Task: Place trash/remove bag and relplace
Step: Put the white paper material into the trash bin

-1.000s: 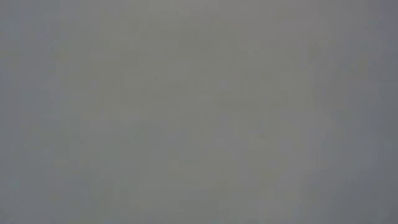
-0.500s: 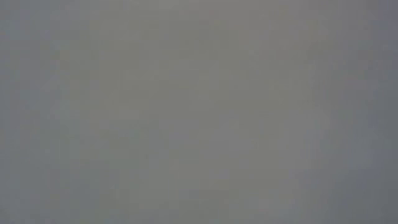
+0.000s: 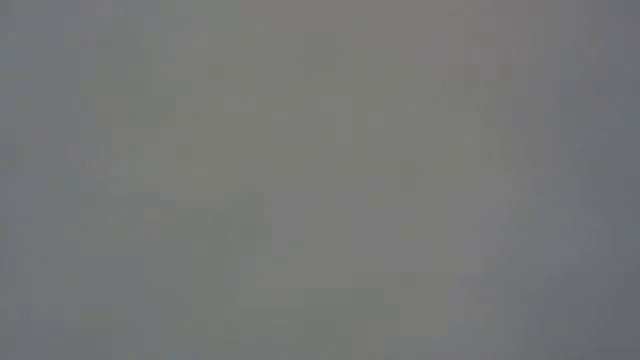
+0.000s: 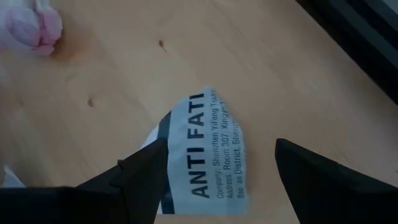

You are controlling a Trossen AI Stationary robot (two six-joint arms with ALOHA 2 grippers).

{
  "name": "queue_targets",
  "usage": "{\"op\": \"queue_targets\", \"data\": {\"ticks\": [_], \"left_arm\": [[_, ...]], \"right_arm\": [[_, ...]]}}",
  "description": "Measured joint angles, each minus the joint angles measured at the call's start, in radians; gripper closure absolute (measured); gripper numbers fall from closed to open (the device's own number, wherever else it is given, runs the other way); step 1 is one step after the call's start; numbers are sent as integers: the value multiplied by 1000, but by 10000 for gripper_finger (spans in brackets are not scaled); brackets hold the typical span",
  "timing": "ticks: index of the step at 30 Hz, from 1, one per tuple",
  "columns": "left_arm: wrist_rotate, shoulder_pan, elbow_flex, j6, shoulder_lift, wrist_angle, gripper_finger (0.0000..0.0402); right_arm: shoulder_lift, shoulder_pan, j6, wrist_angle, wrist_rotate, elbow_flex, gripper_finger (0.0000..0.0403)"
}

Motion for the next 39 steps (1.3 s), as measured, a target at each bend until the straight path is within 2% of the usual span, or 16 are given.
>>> {"op": "queue_targets", "data": {"ticks": [7,15,20,23,32,35,39], "left_arm": [[15,0,0,-17,0,0,218],[23,0,0,-24,0,0,218],[23,0,0,-26,1,1,218],[30,0,0,-36,5,2,218],[54,0,0,-46,5,-4,218],[54,0,0,-36,5,-4,218],[67,0,0,-25,5,-4,218]], "right_arm": [[0,-19,87,-67,-8,0,121],[0,-22,74,-112,-22,0,121],[48,-19,90,-105,-59,11,130],[95,-12,111,-178,-64,48,145],[127,19,75,-319,31,158,240],[132,19,14,-373,26,184,293],[135,19,-61,-419,8,195,385]]}}
